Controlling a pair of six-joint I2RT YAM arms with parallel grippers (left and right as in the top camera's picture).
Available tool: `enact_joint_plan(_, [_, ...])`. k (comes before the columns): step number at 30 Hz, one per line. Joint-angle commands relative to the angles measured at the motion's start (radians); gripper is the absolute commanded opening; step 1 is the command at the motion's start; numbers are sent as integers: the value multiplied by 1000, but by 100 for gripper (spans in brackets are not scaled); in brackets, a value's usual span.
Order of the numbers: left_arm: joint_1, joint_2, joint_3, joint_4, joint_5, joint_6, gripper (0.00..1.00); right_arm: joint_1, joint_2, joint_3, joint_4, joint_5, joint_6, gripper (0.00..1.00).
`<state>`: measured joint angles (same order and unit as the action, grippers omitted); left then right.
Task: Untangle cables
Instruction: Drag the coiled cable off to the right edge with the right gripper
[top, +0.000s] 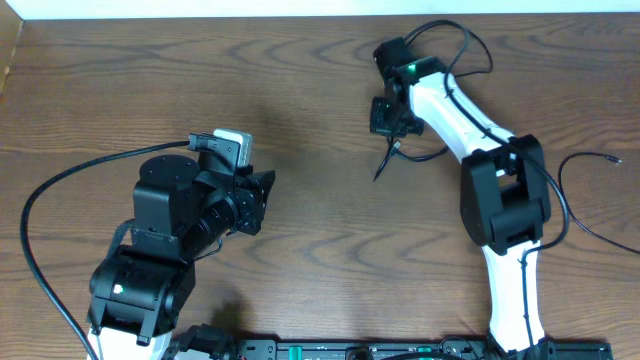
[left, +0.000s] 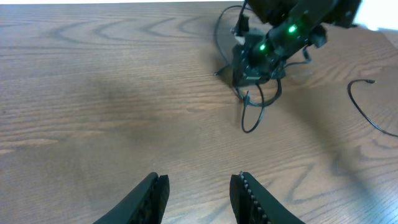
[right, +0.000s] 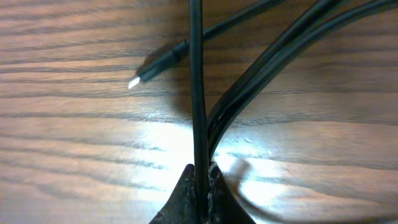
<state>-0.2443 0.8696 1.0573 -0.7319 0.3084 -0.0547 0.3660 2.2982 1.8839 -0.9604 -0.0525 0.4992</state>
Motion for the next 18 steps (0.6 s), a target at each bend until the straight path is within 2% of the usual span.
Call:
enact_joint_plan(1, [-4, -3, -1, 5, -10, 10, 38, -10, -87, 29, -2, -3, -46, 1])
enact_joint_plan(18, [-4, -3, -1, 7, -10, 10, 38, -126, -256, 33, 5, -7, -75, 1])
